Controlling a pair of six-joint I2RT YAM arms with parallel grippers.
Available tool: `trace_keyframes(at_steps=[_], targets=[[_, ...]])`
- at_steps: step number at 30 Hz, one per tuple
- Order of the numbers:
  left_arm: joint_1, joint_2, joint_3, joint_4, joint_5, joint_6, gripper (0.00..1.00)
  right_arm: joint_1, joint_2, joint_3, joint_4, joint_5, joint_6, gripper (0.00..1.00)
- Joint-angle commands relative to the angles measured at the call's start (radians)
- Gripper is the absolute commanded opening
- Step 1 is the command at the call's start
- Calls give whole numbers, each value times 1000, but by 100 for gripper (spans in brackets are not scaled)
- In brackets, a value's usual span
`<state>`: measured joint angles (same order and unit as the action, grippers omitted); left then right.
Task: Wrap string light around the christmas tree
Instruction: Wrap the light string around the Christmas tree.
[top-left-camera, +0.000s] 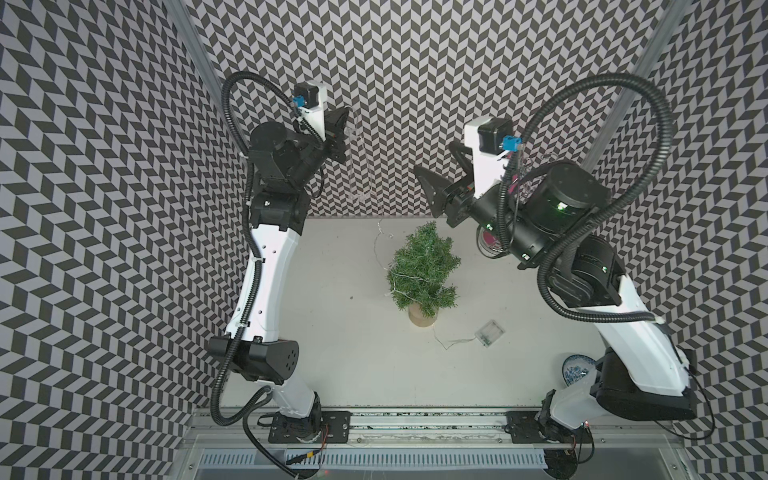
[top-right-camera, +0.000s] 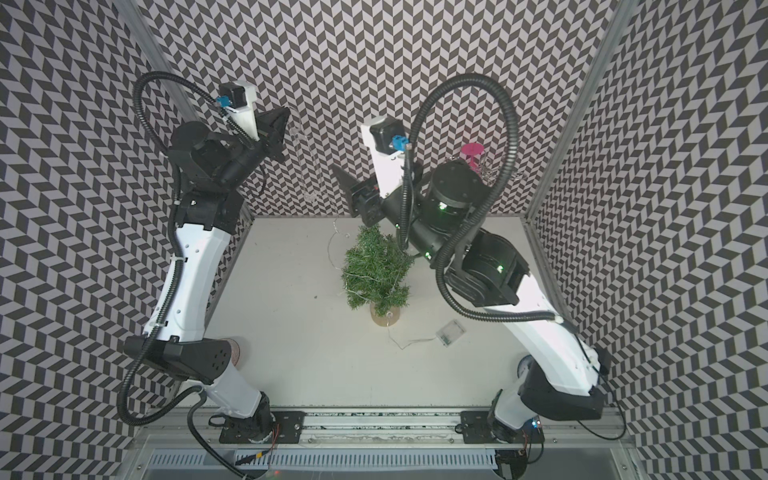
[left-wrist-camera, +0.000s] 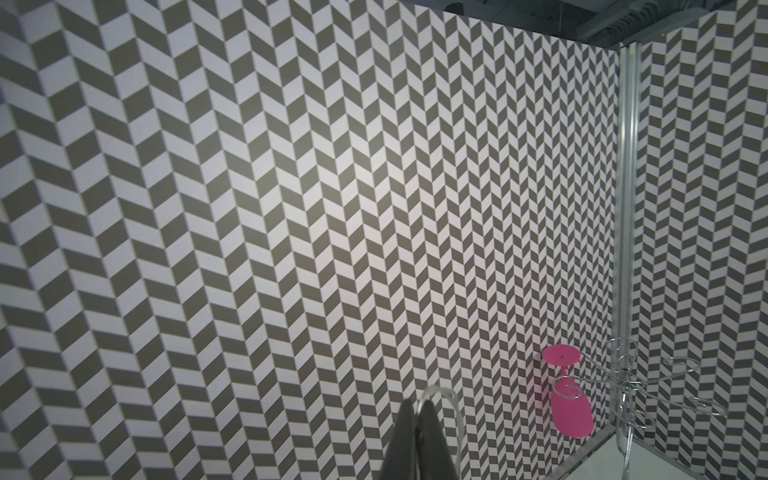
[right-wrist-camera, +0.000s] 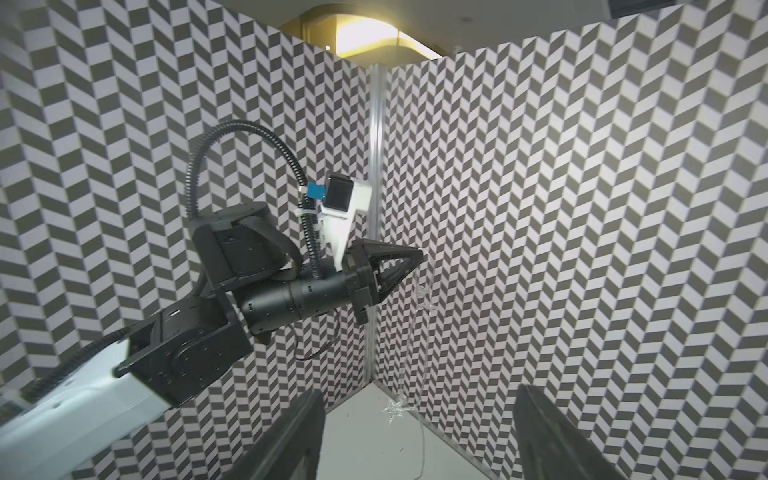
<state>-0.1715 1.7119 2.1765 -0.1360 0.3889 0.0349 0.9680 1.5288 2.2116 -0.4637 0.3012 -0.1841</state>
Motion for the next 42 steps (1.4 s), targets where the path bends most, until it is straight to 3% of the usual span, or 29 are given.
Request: trace_keyframes(at_steps=[1, 5, 8, 17, 21, 23, 32, 42], targets=[[-37, 66, 71, 25, 52, 31, 0, -50, -42, -92, 70, 15, -19, 75], [-89, 151, 150, 55, 86, 43, 0, -146, -112, -202, 100, -13, -5, 76], [-115, 193, 188, 84, 124, 36, 0, -254, -147, -277, 114, -123, 28, 76], [-166, 276, 218, 240, 216, -18, 0, -640, -131, -488, 226, -689, 150, 77], [-171, 315, 223, 360, 268, -96, 0, -800, -90, -595, 445, -982, 278, 78], [-176, 337, 235, 401, 279, -130, 0, -835, -69, -642, 558, -1065, 317, 78], [-212, 427, 271, 494, 318, -184, 0, -817, 59, -696, 764, -1228, 220, 78], [-256, 490, 299, 551, 356, -242, 0, -799, 141, -741, 845, -1128, 52, 77]])
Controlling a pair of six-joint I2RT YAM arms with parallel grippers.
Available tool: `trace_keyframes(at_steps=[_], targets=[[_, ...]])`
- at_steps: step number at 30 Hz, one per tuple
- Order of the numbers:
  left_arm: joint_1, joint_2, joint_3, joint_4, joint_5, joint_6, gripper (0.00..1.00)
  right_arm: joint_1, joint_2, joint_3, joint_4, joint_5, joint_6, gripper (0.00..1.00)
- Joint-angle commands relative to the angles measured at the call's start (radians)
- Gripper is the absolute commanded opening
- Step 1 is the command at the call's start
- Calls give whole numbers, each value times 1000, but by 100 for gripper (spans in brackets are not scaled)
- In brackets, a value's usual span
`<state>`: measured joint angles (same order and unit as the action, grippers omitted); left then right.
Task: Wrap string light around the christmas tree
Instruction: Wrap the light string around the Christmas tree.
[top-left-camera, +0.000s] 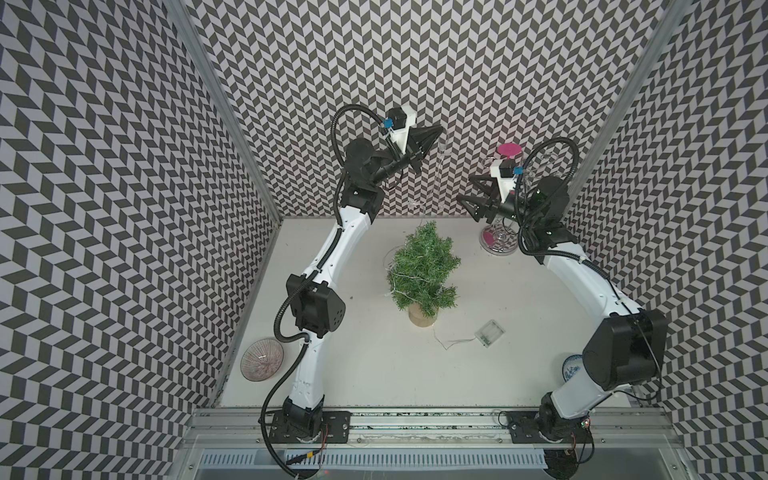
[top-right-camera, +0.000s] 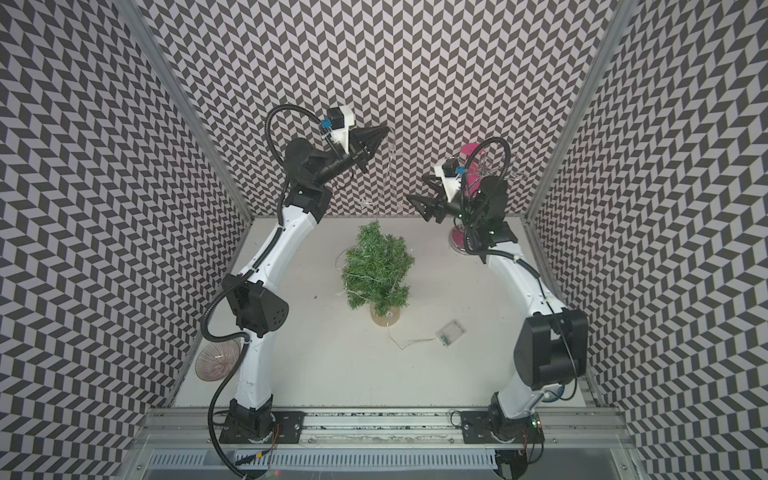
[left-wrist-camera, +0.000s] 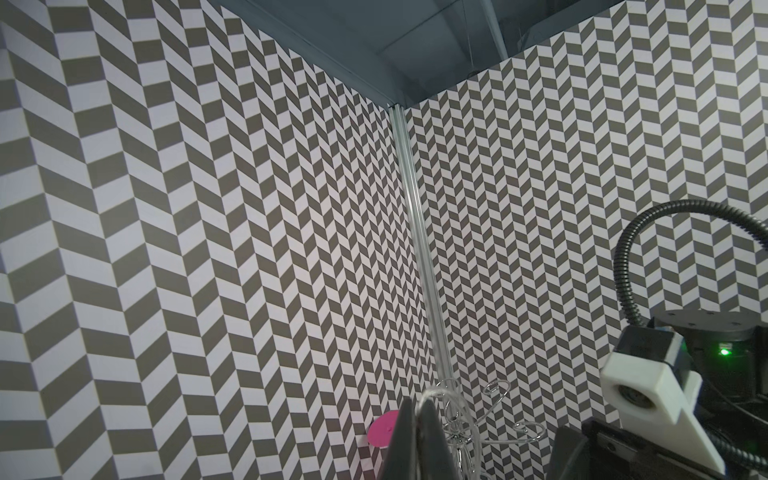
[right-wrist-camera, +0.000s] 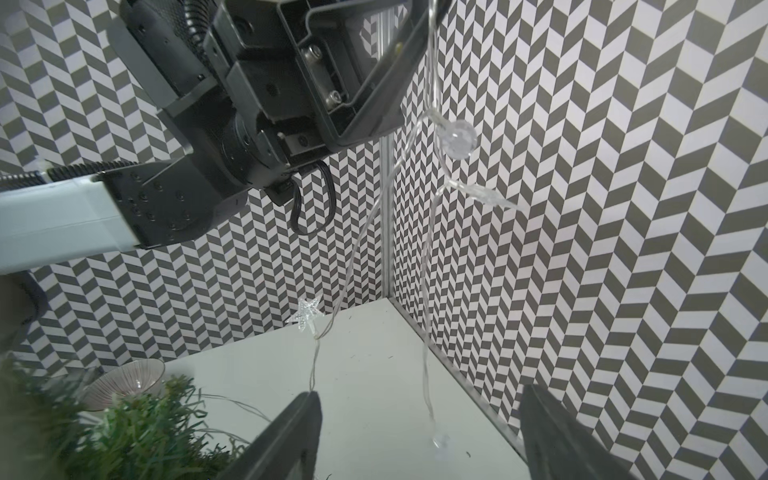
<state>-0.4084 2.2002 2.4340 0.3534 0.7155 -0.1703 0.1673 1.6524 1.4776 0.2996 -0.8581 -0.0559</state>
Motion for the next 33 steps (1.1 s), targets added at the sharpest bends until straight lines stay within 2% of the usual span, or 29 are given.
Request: trace_keyframes(at_steps=[1, 7, 11, 23, 33], targets=[[-22, 4, 44, 66, 30, -40, 0, 2, 22, -7, 78, 42, -92, 77], [-50, 18, 45, 124, 47, -93, 0, 13, 80, 21, 105, 28, -105, 75], [-69, 20, 42, 122, 53, -95, 0, 44, 141, 100, 39, -16, -142, 74], [-85, 18, 42, 121, 53, -97, 0, 76, 157, 117, 84, -94, -70, 73], [-80, 7, 45, 108, 53, -88, 0, 35, 86, 68, 11, 49, -139, 73]])
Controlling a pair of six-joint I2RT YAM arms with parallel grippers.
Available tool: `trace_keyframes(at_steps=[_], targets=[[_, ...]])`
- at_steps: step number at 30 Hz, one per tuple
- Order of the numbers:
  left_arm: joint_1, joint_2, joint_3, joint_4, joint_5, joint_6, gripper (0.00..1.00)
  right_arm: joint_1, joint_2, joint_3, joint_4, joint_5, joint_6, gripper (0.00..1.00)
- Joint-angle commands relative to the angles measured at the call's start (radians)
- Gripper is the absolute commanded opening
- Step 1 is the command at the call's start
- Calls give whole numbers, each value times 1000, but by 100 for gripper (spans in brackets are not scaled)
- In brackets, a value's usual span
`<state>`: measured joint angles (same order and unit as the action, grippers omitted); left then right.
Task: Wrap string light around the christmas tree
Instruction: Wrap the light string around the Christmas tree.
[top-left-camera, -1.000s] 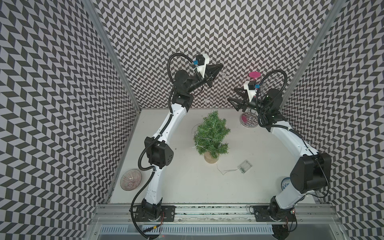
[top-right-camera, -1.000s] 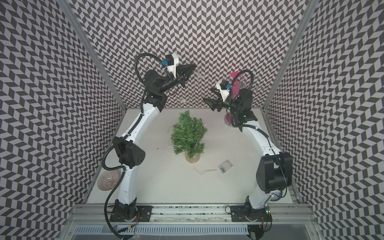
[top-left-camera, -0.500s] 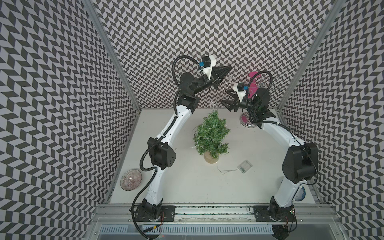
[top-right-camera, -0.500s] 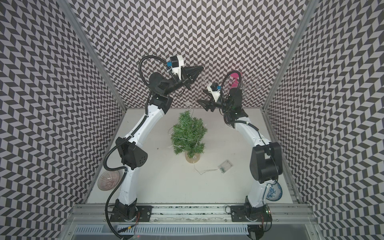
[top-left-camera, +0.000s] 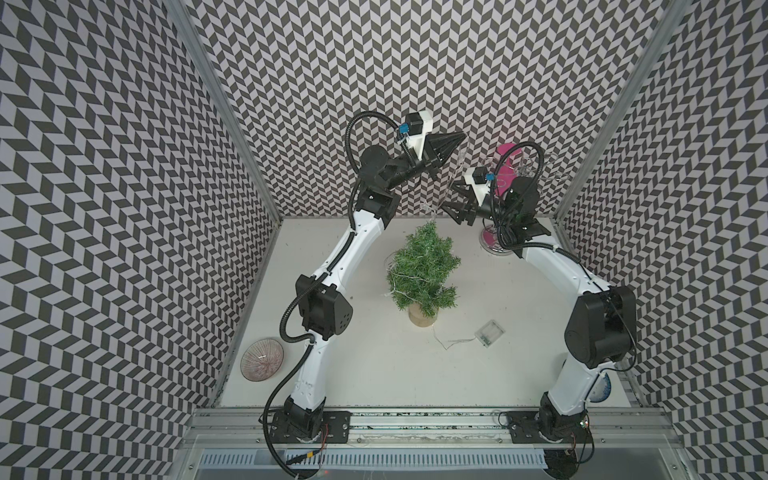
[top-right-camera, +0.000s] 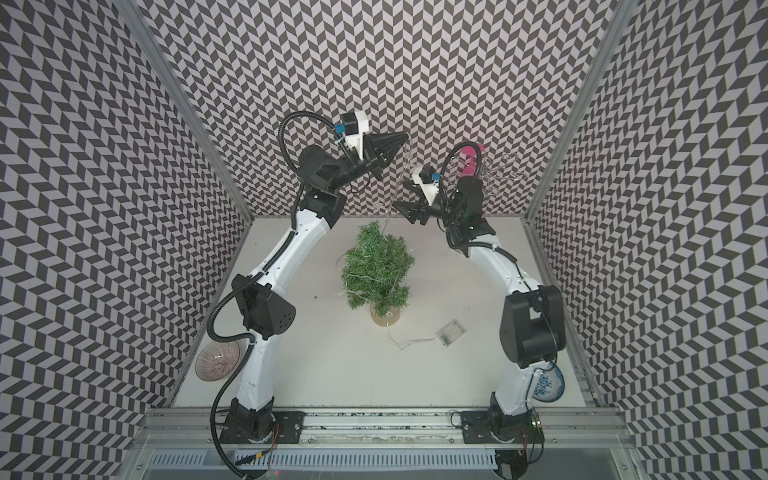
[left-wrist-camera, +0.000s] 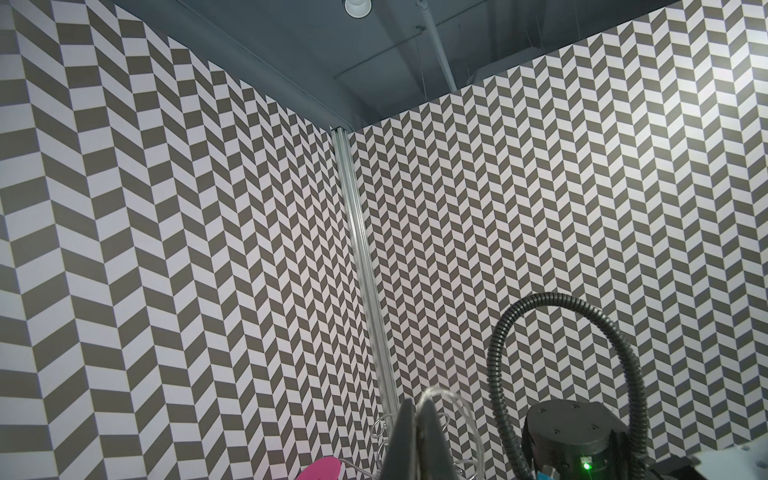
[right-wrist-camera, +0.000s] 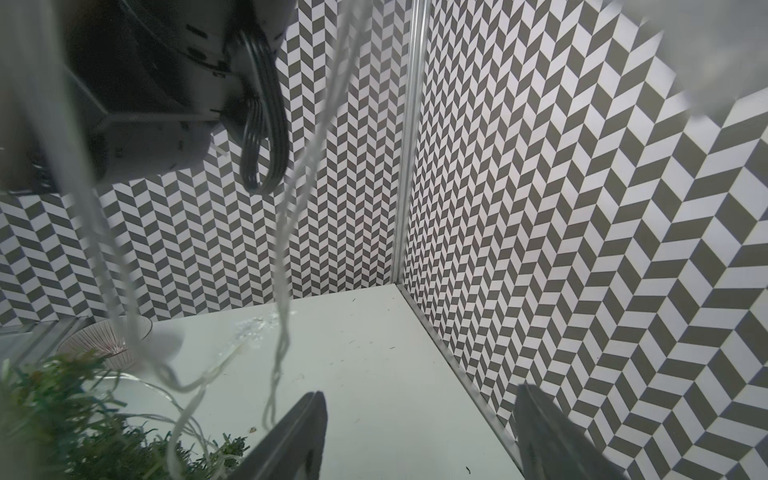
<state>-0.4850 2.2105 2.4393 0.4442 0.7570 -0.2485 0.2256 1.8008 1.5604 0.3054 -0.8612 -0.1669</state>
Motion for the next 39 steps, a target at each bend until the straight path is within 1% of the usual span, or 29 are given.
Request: trace_keyframes(at_steps=[1, 3, 9, 13, 15, 17, 18, 19, 21, 22, 23, 25, 28, 31, 32, 34, 35, 38, 39], targets=[[-2, -5, 41, 15, 13, -9, 0, -29, -71, -21, -2, 57, -37, 73], [-1, -6, 41, 17, 12, -8, 0, -38, -87, -34, -2, 54, -40, 74], [-2, -2, 43, 29, 11, -19, 0, -38, -106, -45, -52, -6, -69, 73], [-9, 6, 43, 43, 14, -31, 0, -25, -62, 0, -52, -21, -51, 71], [-15, 8, 43, 43, 18, -31, 0, -16, -24, 39, -37, -24, -31, 65], [-18, 3, 40, 36, 25, -29, 0, -9, 9, 95, -51, -29, -20, 51], [-18, 0, 37, 35, 26, -30, 0, -8, 12, 98, -35, -33, -7, 45], [-18, -3, 33, 38, 28, -36, 0, -4, 11, 89, 6, -32, 14, 42], [-22, -5, 26, 53, 30, -53, 0, 4, 11, 78, 88, -38, 67, 41], [-26, -4, 27, 56, 29, -54, 0, 9, 20, 96, 97, -52, 89, 42], [-31, -2, 29, 58, 28, -54, 0, 14, 30, 127, 69, -63, 92, 43], [-32, -5, 26, 48, 28, -43, 0, 21, 37, 174, -19, -44, 48, 43], [-31, -11, 25, 37, 30, -37, 0, 18, 20, 152, -9, -18, 33, 33], [-31, -13, 24, 35, 34, -42, 0, 19, 14, 164, -40, -8, 19, 17], [-29, -15, 23, 29, 34, -38, 0, 19, 7, 160, -43, 4, 17, 11], [-23, -24, 17, 22, 34, -36, 0, 17, -18, 148, -47, 37, 1, 2], [-19, -29, 13, 22, 36, -39, 0, 16, -34, 138, -46, 56, -6, 0], [-5, -39, 6, 23, 36, -47, 0, 5, -86, 123, -54, 117, -16, 0], [2, -43, 3, 24, 37, -53, 2, 4, -105, 127, -68, 145, -30, 0]])
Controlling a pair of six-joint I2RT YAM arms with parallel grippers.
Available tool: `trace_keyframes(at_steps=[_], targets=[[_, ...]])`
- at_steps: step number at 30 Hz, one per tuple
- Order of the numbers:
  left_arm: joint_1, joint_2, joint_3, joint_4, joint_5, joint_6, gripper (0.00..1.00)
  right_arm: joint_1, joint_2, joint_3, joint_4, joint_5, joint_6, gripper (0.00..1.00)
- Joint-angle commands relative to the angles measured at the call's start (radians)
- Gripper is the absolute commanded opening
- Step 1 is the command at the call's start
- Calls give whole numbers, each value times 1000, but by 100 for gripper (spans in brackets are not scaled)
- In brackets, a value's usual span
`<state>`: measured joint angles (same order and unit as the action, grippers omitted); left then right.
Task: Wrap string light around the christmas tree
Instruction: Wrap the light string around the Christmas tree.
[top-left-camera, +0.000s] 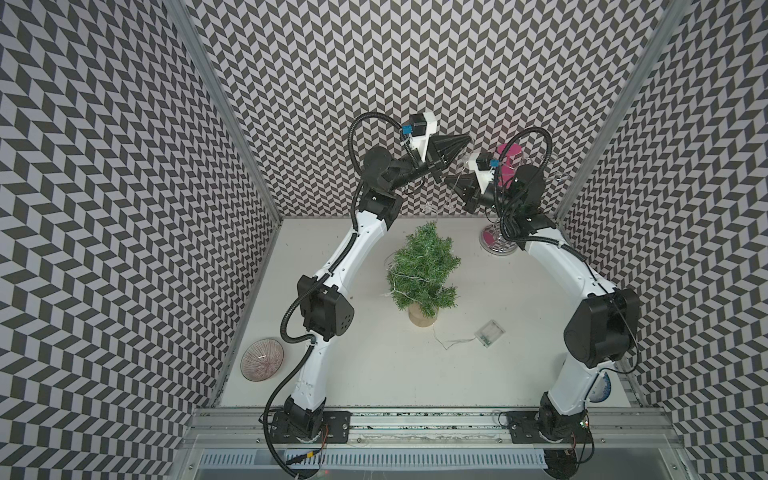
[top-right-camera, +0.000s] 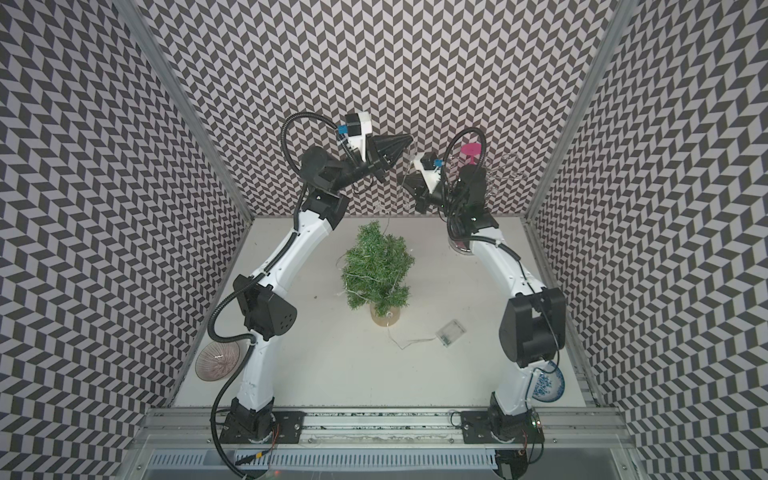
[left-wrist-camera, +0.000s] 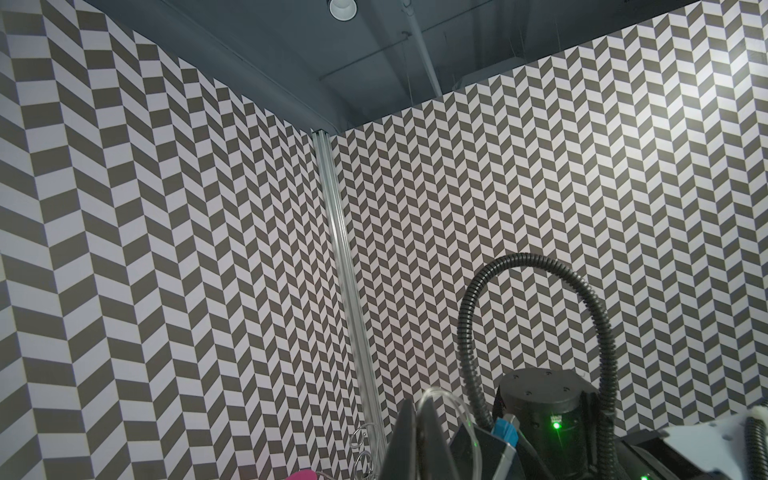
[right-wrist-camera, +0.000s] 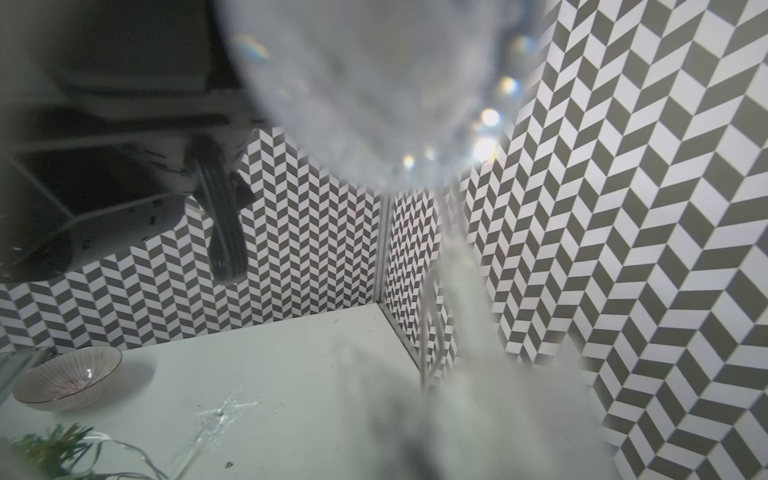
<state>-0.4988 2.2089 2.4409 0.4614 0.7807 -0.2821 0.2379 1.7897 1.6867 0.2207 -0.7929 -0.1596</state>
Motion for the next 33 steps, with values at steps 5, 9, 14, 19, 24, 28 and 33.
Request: trace_keyframes(at_steps=[5, 9, 14, 19, 24, 28, 33], targets=[[38, -61, -30, 38, 21, -50, 31, -9, -173, 78, -121, 209, -127, 0], [57, -75, -48, 52, 26, -71, 50, -2, -219, 142, -196, 300, -182, 0], [87, -122, -89, 70, 20, -80, 60, 30, -275, 189, -248, 427, -287, 0], [129, -194, -127, 50, 21, -69, 67, 59, -331, 202, -264, 504, -342, 0], [148, -312, -267, 71, 14, -52, 70, 98, -377, 230, -291, 569, -399, 0], [151, -373, -307, 31, 18, -26, 71, 148, -400, 281, -324, 620, -441, 0], [149, -439, -343, -15, 27, -16, 71, 227, -438, 303, -352, 681, -498, 0]])
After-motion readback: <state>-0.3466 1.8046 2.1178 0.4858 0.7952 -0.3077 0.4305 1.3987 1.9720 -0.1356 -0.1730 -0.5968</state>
